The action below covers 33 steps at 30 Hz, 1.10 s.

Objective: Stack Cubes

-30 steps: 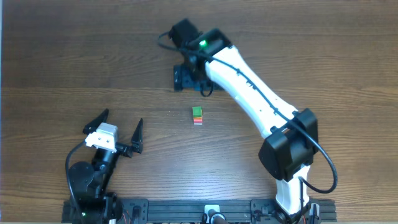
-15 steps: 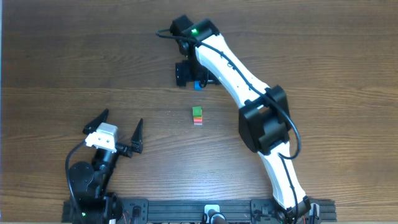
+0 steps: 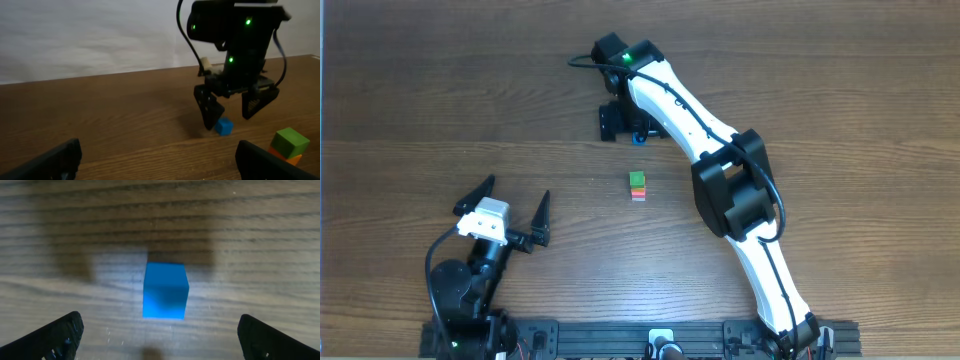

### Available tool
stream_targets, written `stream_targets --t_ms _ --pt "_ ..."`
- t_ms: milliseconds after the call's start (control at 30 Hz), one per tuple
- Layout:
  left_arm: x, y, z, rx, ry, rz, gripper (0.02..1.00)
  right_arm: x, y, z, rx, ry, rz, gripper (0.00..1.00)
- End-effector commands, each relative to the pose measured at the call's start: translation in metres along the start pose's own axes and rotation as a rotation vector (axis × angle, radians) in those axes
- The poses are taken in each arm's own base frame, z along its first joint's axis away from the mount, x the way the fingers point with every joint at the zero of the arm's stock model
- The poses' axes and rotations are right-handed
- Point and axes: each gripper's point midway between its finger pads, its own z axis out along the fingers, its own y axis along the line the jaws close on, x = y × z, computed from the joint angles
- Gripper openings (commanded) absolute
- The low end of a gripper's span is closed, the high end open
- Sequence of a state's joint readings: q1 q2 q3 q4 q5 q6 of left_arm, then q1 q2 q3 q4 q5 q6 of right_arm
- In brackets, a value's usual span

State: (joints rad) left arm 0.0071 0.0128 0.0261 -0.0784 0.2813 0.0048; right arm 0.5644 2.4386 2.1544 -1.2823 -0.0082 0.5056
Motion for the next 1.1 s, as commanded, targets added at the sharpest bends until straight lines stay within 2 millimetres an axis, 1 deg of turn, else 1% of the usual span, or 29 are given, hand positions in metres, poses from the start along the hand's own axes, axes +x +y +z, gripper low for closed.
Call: stream_targets --t_ms 33,233,300,400,667,800,1100 --pt "0.001 -0.002 0.000 0.011 -0.005 0.019 1.000 -0.004 -0.006 0.013 0.002 0.016 0.008 0.993" --pt "0.001 -0.002 0.000 0.011 -0.005 0.019 1.000 -0.011 -0.006 0.014 -0.009 -0.005 0.013 0.987" --pt "0.001 -0.002 0.000 0.011 -0.005 0.019 0.998 -0.011 -0.006 0.014 -0.009 -0.004 0.015 0.961" --pt "0.001 -0.002 0.000 0.011 -0.005 0.019 1.000 -0.011 -0.008 0.016 -0.006 0.000 0.016 0.877" --pt "0.001 -0.002 0.000 0.011 -0.005 0.019 1.000 -0.012 -0.008 0.019 -0.006 0.001 0.014 0.862" --pt "0.001 -0.002 0.000 0.011 -0.005 0.019 0.998 -0.011 -0.008 0.024 -0.001 0.010 0.014 0.820" --pt "0.001 -0.002 0.000 0.011 -0.005 0.019 1.000 -0.011 -0.008 0.024 -0.002 0.008 0.014 0.693"
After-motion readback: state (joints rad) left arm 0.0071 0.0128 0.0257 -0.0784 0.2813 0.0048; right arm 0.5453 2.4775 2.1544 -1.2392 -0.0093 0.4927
